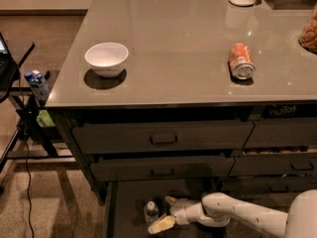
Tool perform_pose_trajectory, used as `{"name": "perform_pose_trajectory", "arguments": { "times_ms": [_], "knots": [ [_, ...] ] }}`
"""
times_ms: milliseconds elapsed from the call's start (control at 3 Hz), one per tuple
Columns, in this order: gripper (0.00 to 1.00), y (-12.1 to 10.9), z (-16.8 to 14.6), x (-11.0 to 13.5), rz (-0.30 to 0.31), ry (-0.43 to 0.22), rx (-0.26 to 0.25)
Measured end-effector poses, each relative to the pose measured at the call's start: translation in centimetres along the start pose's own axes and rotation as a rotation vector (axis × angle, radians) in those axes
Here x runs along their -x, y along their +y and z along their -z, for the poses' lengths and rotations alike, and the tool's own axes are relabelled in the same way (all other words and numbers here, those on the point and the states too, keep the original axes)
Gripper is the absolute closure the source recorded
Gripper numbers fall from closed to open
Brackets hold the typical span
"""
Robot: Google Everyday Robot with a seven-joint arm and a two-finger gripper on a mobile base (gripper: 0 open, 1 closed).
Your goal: Pick blue plastic bottle from bottom drawer and place on counter
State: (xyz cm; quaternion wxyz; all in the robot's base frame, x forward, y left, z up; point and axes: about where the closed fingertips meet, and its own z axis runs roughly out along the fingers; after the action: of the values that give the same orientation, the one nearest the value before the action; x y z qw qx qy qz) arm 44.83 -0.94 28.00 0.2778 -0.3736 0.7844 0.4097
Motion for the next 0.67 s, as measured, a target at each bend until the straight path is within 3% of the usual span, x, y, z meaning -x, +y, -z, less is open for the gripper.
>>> {"name": "perform_pose_trajectory", "arguments": {
  "times_ms": [667],
  "knots": [
    [0.00,-1.0,-3.1,-0.5,0.002,-0.053,0.016]
  ]
}}
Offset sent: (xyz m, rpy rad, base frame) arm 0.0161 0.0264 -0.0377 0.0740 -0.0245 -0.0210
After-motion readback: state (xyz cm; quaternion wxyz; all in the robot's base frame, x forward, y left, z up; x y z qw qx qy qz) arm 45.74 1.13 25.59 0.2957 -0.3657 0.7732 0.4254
